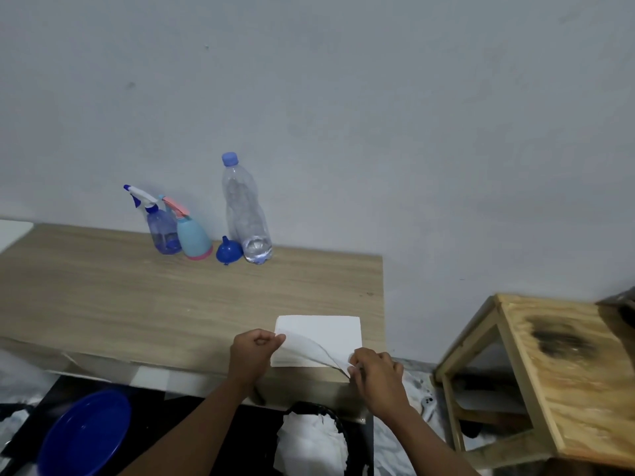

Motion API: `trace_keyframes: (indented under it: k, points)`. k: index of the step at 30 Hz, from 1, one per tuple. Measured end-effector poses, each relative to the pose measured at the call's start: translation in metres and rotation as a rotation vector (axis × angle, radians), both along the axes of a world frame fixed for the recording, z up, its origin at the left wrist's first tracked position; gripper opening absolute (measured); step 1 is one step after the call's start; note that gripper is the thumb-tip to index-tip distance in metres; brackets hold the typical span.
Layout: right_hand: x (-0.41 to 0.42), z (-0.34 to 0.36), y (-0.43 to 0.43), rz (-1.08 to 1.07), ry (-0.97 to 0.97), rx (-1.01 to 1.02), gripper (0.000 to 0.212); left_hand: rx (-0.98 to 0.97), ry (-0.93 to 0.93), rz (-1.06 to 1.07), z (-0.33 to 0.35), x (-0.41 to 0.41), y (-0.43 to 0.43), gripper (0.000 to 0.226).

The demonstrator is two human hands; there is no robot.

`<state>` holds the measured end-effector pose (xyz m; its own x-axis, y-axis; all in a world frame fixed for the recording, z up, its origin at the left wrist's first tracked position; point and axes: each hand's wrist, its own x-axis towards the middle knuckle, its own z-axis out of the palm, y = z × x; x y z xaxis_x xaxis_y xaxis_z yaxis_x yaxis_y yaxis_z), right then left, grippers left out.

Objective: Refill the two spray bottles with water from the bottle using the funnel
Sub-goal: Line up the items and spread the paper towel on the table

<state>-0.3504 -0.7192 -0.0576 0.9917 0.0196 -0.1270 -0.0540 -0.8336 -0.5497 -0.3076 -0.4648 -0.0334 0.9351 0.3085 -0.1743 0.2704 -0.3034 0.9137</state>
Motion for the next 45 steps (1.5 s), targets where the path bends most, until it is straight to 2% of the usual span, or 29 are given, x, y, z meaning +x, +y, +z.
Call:
trace_keyframes:
  k: [5,8,11,14,17,19,21,25,28,31,35,37,41,45]
  points:
    - [0.004,-0.002,-0.002,-0.025,-0.013,0.024,0.014,0.051,-0.036,0.011,0.0,0.004,-0.002,0.024]
    - [0.01,0.004,-0.002,-0.066,-0.054,0.067,0.011,0.023,-0.048,-0.001,-0.001,0.008,-0.002,0.023]
    - [0.019,0.013,0.002,-0.141,-0.041,0.195,0.013,0.01,-0.048,-0.003,0.001,0.011,0.0,0.017]
    - [0.028,0.018,0.002,-0.235,-0.044,0.376,0.018,-0.007,-0.038,0.018,0.005,0.015,0.002,0.025]
    - [0.036,0.027,0.001,-0.234,-0.089,0.551,0.023,-0.004,-0.065,-0.022,0.013,0.02,0.002,0.026]
    - [0.041,0.034,0.002,-0.239,-0.049,0.591,0.029,-0.036,-0.075,-0.056,0.017,0.023,0.002,0.024]
    - [0.045,0.04,0.002,-0.263,0.005,0.599,0.032,-0.078,-0.079,-0.086,0.02,0.024,0.003,0.025]
    - [0.053,0.05,0.001,-0.214,0.004,0.597,0.025,-0.128,-0.033,-0.162,0.032,0.026,0.009,0.024]
    - [0.062,0.062,0.006,-0.133,-0.002,0.618,0.039,-0.221,0.015,-0.249,0.044,0.03,0.018,0.041]
    - [0.072,0.078,0.018,-0.081,-0.03,0.593,0.042,-0.285,0.011,-0.281,0.059,0.036,0.03,0.051]
    - [0.086,0.099,0.039,-0.073,-0.105,0.598,0.03,-0.218,-0.038,-0.25,0.074,0.046,0.053,0.026]
    - [0.093,0.104,0.054,-0.076,-0.11,0.621,0.026,-0.23,-0.059,-0.233,0.078,0.051,0.069,0.021]
    - [0.1,0.111,0.099,-0.088,-0.068,0.681,0.026,-0.35,-0.029,-0.234,0.079,0.058,0.117,0.038]
    - [0.106,0.107,0.16,-0.059,0.006,0.682,0.038,-0.416,0.041,-0.265,0.068,0.06,0.186,0.059]
